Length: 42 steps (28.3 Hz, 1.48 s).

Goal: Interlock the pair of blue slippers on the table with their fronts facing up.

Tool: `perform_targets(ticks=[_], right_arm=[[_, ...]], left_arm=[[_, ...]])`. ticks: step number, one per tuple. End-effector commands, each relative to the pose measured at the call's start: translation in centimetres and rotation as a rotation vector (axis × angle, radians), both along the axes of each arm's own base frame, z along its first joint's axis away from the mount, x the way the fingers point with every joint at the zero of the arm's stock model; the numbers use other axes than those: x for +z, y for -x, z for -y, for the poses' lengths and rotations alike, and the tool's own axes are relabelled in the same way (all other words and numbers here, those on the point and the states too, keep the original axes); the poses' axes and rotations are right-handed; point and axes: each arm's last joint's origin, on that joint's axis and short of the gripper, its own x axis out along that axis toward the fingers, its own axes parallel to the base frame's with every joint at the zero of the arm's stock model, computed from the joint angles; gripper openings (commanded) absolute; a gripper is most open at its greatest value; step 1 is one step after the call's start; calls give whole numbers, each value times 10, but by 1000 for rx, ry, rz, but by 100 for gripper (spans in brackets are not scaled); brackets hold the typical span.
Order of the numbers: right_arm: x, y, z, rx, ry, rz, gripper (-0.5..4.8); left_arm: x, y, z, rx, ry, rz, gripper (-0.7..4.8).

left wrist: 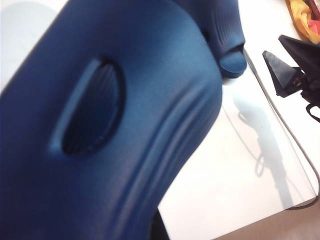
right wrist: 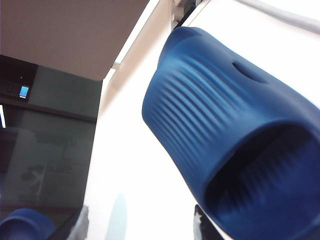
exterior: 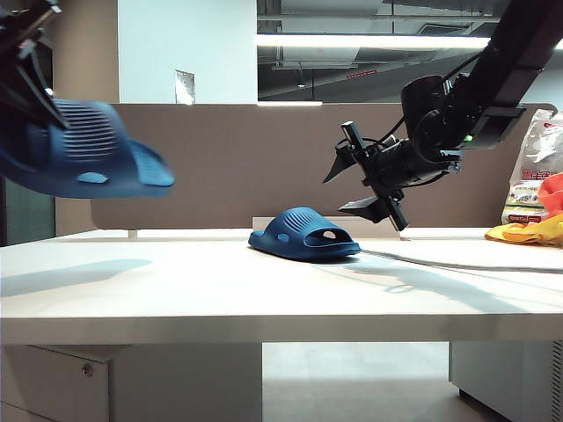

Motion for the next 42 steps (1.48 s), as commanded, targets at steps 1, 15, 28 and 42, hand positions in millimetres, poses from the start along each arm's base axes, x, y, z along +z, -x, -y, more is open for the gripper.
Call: perform_targets(ticks=[1,15,28,42], right_arm=[[0,-1,-1,-21,14,6,261],[-12,-20,-19,2,5,12,252],[-17,-27,-22,50,5,-26,248],[-26,-31,-20,-63,30,-40,247]], left_arm=[[-1,2,-3,-50,35,25,-6],[-32,1,-4,-92,123,-26,-6],[-29,-2,-5,-78,134,5,-6],[-26,-4,-4,-86,157,25,-6]])
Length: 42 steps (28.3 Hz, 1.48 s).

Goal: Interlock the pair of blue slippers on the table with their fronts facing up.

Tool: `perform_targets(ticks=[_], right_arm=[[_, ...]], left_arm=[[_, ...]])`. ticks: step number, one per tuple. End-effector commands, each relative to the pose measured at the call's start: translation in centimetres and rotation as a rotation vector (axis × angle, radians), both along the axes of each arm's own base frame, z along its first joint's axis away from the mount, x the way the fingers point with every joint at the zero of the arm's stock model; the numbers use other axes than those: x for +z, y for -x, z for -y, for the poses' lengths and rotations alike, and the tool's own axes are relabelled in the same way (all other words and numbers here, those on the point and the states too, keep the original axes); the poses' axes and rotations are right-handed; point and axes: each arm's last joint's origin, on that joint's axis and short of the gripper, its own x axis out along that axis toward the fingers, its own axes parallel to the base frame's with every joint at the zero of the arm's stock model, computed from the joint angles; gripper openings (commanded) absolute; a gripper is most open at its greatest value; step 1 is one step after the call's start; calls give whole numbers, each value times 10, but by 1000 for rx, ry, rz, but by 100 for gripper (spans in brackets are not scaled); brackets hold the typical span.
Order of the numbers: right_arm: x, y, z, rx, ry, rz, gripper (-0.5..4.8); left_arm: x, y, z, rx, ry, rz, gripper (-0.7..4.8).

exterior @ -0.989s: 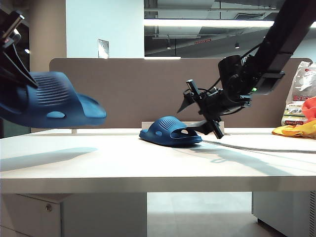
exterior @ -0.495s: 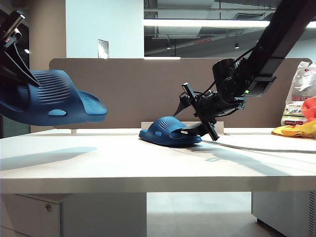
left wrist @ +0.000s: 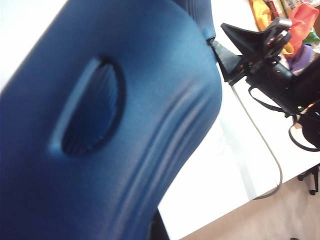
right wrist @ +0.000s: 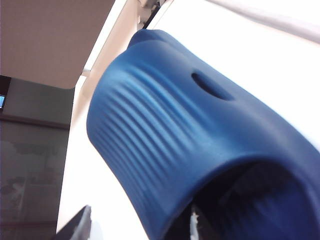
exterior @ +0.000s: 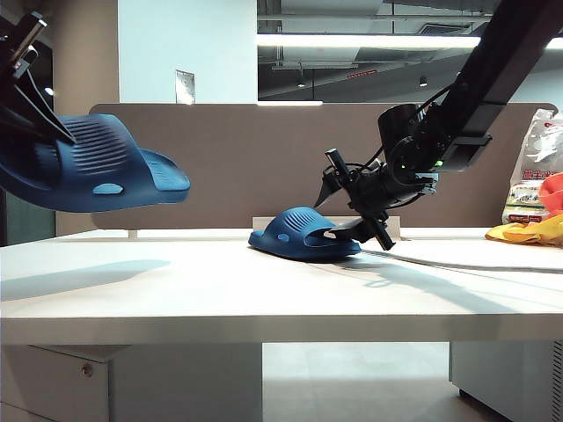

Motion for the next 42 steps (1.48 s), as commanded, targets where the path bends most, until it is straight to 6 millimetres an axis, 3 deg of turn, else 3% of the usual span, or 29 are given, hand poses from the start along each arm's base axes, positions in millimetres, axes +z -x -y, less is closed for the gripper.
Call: perform_targets(ticks=[1,7,14,17,21,24,36,42], right_arm=[[-2,-2,-1,-28,-14,3,247],[-12,-6,-2,-37,-32,-9,247],[-1,-19,-10,12,-65,48,245],[3,-20,-10,-1,-64,58,213],[1,-20,-10,-13,-53,42,120],[-1,-19,-10,-17,-37,28,81],[1,-18,-4,159,-76,21,56],[17,-17,6,217,-86,47,39]], left_arm=[[3,0,1,-18,9,27,-6],[3,0,1,-33,21,28,-6],[3,0,1,-34,22,30,-6],[3,0,1,-34,19,32,-6],[3,0,1,-34,19,33,-6],[3,0,1,-34,19,33,-6],[5,-2,1,-37,10,62,-6],[5,-2,1,-37,4,71,-6]])
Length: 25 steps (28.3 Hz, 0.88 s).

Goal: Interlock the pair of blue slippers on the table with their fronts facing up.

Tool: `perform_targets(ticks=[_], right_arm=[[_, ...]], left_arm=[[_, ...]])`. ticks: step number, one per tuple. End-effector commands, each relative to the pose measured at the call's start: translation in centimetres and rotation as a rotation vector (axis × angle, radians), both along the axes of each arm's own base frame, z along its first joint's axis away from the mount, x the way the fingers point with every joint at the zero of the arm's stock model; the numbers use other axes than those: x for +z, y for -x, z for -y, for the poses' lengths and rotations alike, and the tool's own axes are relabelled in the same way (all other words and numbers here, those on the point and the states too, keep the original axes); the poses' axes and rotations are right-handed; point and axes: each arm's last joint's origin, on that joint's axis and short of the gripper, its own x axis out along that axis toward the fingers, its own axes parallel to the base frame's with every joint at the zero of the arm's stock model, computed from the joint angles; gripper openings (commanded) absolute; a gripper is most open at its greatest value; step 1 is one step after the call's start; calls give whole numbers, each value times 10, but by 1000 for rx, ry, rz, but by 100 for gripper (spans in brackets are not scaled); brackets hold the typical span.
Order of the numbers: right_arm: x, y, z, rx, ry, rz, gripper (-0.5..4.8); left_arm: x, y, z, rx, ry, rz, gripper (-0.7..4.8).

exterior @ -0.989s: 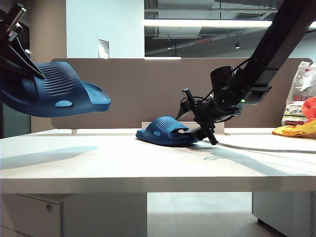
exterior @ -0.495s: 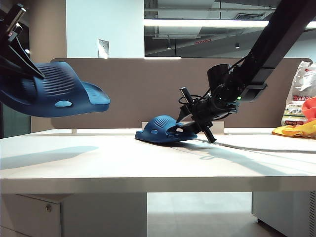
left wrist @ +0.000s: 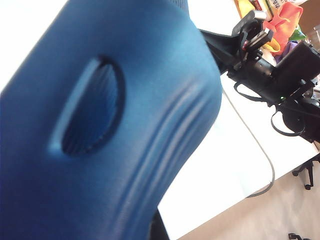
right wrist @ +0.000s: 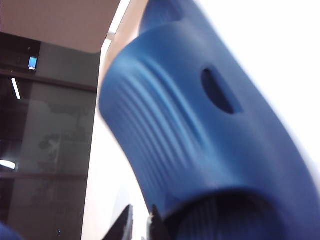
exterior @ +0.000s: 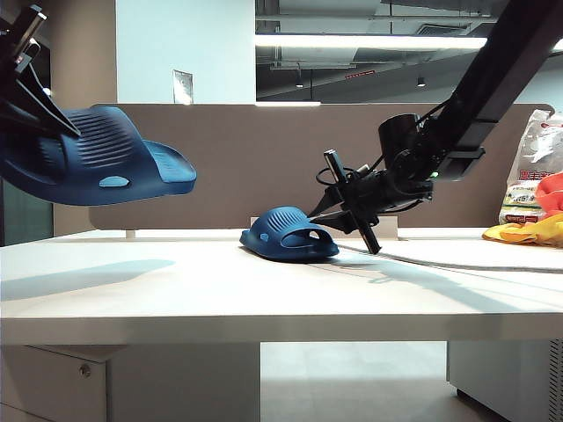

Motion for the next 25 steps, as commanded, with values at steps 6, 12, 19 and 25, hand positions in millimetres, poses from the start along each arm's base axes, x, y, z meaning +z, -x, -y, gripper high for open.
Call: perform_targets(ticks=[6,12,19,25], right_arm=[[40,5,18,35,48,65,19],[37,9,9,71,35,23,162],[36,15,-16,-3,31,-19,199],[32,20,-35,-113,51,-72,218]], left_arm=[[4,-2,0,-11,-9,52,-6],[4,-2,0,-6,-4,50,-6],[7,-4,0,12,12,62,-6],[7,-4,-1,25,6,62,-6]])
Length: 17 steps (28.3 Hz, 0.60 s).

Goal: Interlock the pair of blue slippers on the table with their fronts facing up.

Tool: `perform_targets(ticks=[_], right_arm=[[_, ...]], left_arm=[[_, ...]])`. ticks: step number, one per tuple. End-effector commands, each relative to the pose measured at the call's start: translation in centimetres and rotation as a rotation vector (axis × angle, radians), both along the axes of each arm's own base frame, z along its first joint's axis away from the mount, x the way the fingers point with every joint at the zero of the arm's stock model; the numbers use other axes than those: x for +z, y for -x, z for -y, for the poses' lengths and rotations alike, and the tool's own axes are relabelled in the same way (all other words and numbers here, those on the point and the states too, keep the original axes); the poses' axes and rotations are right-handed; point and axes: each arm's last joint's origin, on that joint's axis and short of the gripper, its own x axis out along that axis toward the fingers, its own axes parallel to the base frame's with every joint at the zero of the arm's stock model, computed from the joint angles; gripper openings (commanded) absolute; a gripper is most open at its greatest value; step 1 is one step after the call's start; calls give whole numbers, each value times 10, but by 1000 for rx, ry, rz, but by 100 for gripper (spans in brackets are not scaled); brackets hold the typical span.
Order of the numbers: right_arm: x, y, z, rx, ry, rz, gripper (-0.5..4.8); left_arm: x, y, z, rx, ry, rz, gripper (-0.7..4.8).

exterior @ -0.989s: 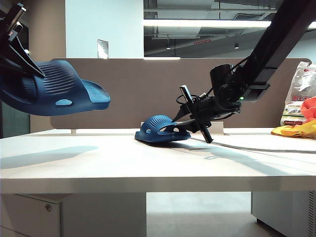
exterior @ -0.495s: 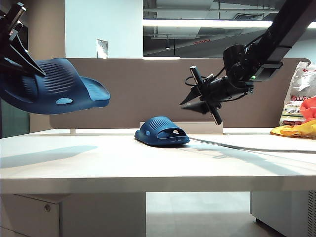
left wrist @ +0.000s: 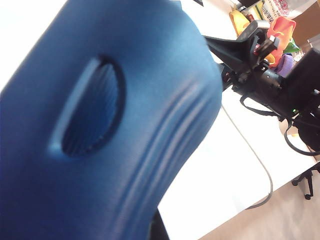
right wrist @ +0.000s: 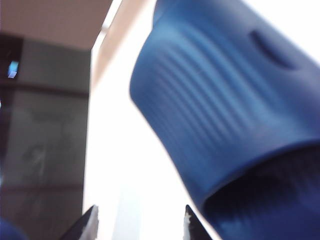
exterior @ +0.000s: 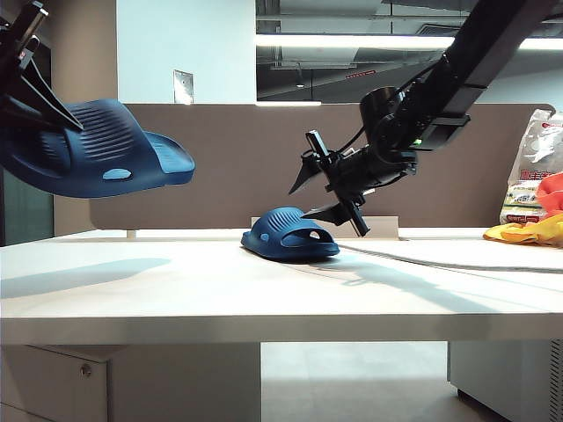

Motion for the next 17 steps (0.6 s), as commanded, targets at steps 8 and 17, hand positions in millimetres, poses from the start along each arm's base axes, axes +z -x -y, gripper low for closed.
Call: perform_targets(ticks=[8,17], right_arm=[[0,7,-19,-169,34,-50,272],[-15,2,-20,-202,8,-70,275]], left_arm=[[3,-1,0,8,-8,26,-6],[3,-1,0,9,-9,26,-6]])
